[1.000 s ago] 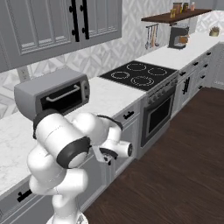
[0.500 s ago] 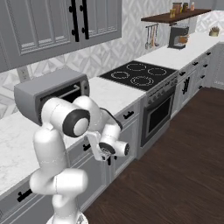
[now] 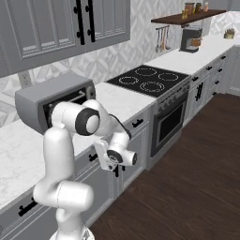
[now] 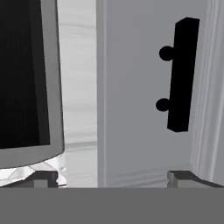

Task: Take a straw from the drawer in front and place it inside the glass cup on the dining counter.

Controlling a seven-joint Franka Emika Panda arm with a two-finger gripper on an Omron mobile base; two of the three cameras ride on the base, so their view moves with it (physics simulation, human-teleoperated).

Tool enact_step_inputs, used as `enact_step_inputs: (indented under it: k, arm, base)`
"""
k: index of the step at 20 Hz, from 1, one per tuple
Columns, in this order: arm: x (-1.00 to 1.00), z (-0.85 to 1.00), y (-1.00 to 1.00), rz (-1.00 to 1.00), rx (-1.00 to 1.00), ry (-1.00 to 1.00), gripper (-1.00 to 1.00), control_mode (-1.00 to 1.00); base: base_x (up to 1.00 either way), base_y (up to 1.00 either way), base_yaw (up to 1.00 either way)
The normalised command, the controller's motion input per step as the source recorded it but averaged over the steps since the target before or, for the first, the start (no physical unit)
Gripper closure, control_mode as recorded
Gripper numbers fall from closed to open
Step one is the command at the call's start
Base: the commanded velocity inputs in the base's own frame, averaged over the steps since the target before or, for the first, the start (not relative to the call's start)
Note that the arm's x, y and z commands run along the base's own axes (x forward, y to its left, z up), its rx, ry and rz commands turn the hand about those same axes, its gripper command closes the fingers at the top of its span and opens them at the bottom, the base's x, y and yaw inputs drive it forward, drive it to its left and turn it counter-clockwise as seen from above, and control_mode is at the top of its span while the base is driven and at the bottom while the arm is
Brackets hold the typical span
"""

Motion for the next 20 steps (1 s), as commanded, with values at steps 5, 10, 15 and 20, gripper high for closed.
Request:
enact_step_inputs:
  k: [5,10,15,20]
  arm:
    - [0.15,-0.34,0.25,0.00,0.00,0.00,-1.00,-1.00]
    - [0.04,-0.38,0.22,0.00,0.00,0.00,-1.00,-1.00]
    - [0.20,-0.31,-0.01,0.00,0.00,0.00,-1.00,-1.00]
    - [0.38,-0.17,-0.04,0.00,0.02,0.00,-1.00,-1.00]
  base:
    - [0.00,0.00,0.00]
    - [0.00,0.00,0.00]
    - [0.00,0.00,0.00]
    - [0.00,0.00,0.00]
